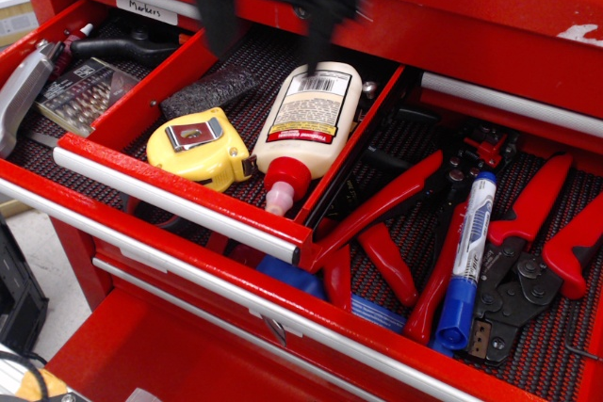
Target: Pick up blue pen and put into drawer
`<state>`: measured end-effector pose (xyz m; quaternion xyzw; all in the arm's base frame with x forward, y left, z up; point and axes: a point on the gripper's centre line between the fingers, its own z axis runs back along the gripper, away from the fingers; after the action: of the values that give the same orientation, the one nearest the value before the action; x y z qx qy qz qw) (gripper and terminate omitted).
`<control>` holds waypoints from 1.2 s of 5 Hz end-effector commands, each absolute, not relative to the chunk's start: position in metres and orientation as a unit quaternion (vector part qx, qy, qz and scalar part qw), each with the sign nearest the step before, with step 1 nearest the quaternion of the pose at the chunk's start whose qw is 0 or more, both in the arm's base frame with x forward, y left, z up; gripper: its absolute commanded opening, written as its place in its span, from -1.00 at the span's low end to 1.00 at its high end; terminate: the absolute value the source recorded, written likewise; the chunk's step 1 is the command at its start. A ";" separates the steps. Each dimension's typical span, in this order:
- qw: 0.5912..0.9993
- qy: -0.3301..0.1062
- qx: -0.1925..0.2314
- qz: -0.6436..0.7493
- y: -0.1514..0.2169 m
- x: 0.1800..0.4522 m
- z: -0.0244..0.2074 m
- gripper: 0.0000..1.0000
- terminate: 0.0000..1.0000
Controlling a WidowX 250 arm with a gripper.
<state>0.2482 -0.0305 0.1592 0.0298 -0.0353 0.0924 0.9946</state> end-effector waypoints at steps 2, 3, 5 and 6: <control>0.989 -0.119 0.011 0.086 -0.159 0.267 0.116 1.00 -1.00; 0.990 -0.117 0.021 0.077 -0.168 0.271 0.106 1.00 -1.00; 0.991 -0.106 0.057 0.057 -0.162 0.271 0.081 1.00 -1.00; 0.991 -0.110 0.062 0.052 -0.155 0.272 0.070 1.00 -1.00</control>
<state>0.2653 -0.1508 0.0566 0.0717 -0.0951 0.0577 0.9912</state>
